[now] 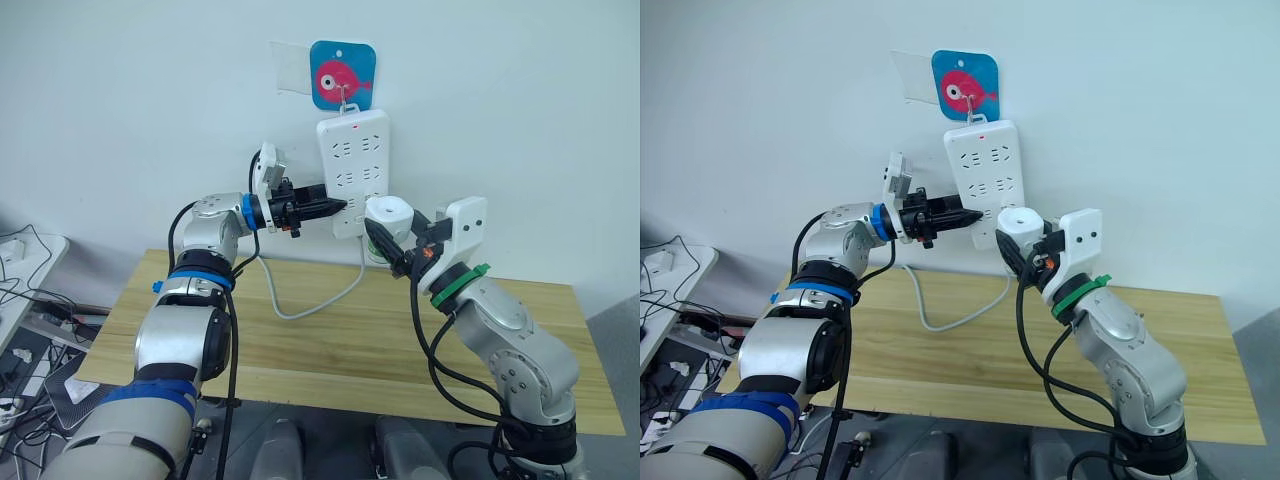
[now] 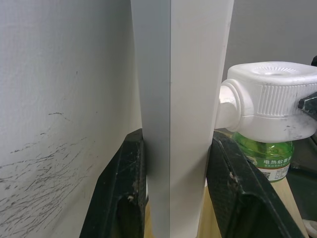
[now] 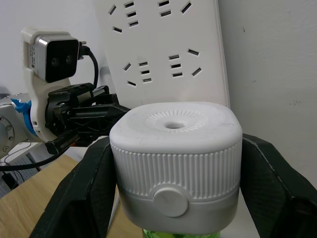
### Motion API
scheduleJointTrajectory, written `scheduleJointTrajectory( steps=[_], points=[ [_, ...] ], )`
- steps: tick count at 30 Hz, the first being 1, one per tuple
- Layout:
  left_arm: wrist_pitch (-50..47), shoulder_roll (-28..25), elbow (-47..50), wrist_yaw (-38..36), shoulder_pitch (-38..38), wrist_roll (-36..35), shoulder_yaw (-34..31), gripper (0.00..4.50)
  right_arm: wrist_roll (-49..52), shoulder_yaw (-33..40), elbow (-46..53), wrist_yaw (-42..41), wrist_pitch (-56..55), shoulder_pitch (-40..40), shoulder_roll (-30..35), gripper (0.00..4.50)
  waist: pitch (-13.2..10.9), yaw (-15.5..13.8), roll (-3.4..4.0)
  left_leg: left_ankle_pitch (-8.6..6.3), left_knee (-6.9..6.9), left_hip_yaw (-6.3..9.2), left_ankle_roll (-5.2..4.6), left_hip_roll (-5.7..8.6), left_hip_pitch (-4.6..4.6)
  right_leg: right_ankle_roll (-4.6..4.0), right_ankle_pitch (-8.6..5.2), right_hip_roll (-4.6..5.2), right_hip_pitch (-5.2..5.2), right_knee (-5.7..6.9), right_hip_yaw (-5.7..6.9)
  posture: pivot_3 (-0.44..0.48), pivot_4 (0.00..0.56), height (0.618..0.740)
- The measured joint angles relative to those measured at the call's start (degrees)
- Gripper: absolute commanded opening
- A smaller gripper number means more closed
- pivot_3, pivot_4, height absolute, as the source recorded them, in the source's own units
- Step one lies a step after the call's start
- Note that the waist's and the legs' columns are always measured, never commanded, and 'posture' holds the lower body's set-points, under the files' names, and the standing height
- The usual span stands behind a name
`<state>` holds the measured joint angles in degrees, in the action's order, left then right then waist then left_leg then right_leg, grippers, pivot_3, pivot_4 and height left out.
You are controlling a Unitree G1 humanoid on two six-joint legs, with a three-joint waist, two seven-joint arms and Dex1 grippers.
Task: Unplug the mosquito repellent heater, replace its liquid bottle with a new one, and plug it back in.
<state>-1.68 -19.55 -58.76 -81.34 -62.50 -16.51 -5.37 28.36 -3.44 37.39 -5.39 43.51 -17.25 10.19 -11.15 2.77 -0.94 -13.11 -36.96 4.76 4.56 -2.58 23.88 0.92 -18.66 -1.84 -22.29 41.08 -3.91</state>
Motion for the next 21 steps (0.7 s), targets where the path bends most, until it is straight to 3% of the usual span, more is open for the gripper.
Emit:
scheduleJointTrajectory(
  steps=[21],
  points=[
    [0.7, 0.3, 0.0, 0.0, 0.0, 0.2, 0.0, 1.29, 3.0, 2.8, 0.5, -0.2, 3.1, -0.5, -0.6, 3.1, 0.0, 0.0, 0.0, 0.0, 0.0, 0.0, 0.0, 0.0, 0.0, 0.0, 0.0, 0.0, 0.0, 0.0, 0.01, 0.011, 0.139, 0.74]
  ],
)
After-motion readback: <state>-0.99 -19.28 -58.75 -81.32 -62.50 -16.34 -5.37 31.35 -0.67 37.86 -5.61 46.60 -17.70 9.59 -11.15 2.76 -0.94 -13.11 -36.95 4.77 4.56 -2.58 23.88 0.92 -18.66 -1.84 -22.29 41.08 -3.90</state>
